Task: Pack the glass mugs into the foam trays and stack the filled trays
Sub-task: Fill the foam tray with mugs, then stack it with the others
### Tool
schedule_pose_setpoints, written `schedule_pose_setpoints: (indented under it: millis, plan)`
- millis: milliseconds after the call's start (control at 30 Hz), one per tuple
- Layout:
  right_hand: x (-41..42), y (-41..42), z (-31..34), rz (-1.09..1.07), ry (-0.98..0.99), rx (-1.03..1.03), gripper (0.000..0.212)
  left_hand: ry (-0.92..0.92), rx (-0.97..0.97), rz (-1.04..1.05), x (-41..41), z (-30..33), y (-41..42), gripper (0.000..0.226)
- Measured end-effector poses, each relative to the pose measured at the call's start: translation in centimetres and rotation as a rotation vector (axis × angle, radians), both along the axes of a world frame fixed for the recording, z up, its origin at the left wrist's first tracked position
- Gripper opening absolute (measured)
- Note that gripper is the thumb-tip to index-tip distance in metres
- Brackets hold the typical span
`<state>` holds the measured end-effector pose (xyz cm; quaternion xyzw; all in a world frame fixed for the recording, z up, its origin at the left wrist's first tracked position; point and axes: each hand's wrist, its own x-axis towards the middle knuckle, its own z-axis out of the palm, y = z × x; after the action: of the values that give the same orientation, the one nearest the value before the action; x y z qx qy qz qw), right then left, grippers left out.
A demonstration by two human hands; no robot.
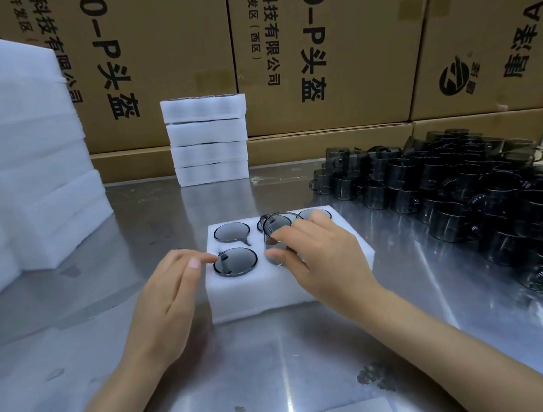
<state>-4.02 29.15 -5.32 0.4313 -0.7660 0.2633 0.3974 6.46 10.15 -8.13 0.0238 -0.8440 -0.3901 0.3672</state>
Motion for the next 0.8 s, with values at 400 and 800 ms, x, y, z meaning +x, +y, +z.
schedule_pose_setpoints:
  millis: [400, 800]
  plan:
    - [0.3, 0.9, -0.3, 0.050, -0.156, 0.142, 0.022, -0.016, -0.036, 0.020, 0.2, 0.2, 0.1, 0.040]
    - [-0.3, 2.7, 0.4, -0.009, -0.351, 0.282, 0.055, -0.067, -0.661, -0.035, 0.0, 1.6, 4.2, 0.051]
